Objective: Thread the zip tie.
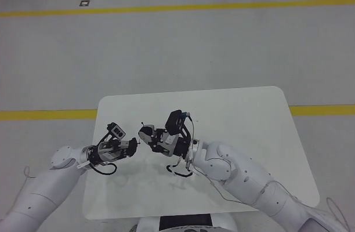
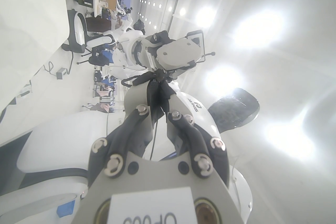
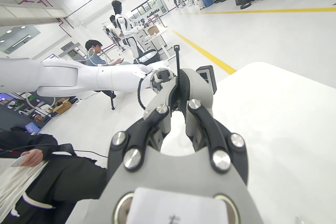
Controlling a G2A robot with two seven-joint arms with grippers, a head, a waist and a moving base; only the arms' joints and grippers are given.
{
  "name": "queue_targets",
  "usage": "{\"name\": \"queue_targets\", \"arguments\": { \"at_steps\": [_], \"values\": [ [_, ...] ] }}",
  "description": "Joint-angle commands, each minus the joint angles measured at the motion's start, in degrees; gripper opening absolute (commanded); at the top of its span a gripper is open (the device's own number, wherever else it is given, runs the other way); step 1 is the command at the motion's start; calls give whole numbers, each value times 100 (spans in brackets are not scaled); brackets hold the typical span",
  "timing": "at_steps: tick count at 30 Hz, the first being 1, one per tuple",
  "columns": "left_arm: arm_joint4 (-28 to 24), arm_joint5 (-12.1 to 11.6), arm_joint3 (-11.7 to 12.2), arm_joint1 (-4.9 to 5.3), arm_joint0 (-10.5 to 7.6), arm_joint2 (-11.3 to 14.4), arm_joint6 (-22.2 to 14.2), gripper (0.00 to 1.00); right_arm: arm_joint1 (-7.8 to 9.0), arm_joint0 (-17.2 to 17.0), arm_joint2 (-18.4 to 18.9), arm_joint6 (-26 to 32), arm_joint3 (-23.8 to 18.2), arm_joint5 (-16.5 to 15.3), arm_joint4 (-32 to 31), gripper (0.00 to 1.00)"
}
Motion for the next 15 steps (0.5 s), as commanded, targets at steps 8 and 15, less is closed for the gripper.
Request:
{"name": "queue_targets", "arguments": {
  "at_steps": [8,15],
  "values": [
    [0,0,0,0,0,0,0,0,0,11,-31,-32,18,0,-41,0],
    [0,0,0,0,0,0,0,0,-3,17,-22,27,47,0,-65,0]
  ]
}}
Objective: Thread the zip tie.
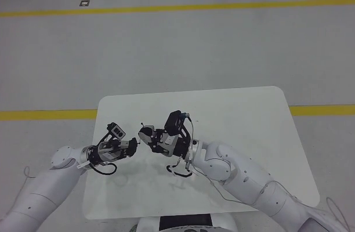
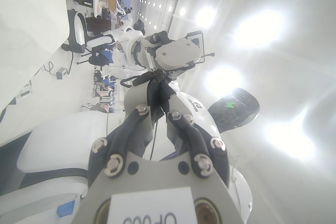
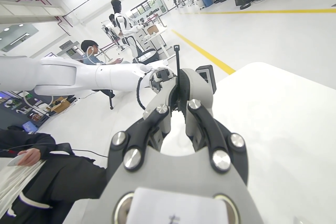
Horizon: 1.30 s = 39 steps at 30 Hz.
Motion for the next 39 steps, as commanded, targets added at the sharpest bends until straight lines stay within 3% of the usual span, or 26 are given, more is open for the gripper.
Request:
{"name": "queue_targets", "arguments": {
  "at_steps": [1,17,39],
  "values": [
    [0,0,0,0,0,0,0,0,-1,-1,4,20,1,0,-2,0],
    [0,0,0,0,0,0,0,0,-14,-28,5,-177,-17,0,-100,0],
    [0,0,0,0,0,0,0,0,20,-15,21,-16,-34,0,32,0]
  ]
}}
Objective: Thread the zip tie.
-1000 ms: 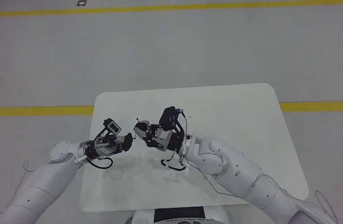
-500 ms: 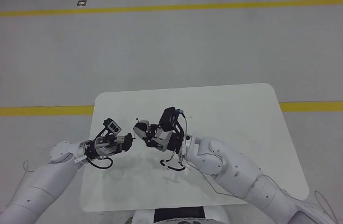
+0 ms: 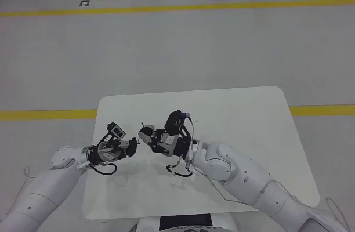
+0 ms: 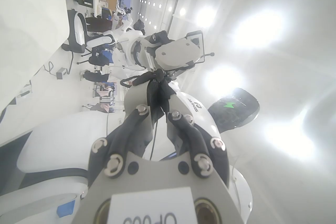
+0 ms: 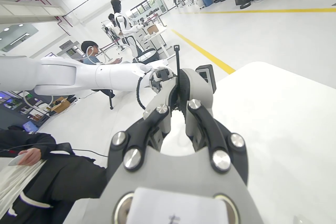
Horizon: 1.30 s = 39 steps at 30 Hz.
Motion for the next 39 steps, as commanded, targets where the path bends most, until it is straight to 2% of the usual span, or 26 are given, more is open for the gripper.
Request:
{"name": "queue_targets", "arguments": {
  "at_steps": [1,27,39],
  "values": [
    [0,0,0,0,0,0,0,0,13,-5,6,-7,-13,0,9,0],
    [0,0,0,0,0,0,0,0,178,147,-167,-55,-82,0,239,0],
    [0,0,0,0,0,0,0,0,200,242,-300,-187,-38,0,248,0]
  ]
}}
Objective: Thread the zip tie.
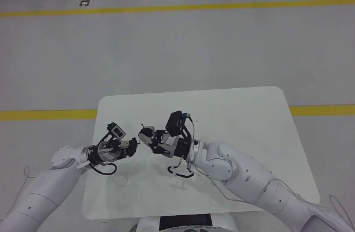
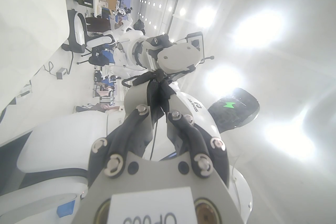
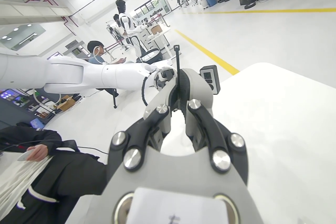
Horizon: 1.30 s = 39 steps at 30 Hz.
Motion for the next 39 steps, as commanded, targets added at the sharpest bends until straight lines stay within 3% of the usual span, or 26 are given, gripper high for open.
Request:
{"name": "queue_targets", "arguments": {
  "at_steps": [1,24,39],
  "values": [
    [0,0,0,0,0,0,0,0,0,11,-16,-17,6,0,-3,0],
    [0,0,0,0,0,0,0,0,33,60,-65,65,49,0,39,0],
    [0,0,0,0,0,0,0,0,21,32,-60,-216,68,0,-176,0]
  ]
}}
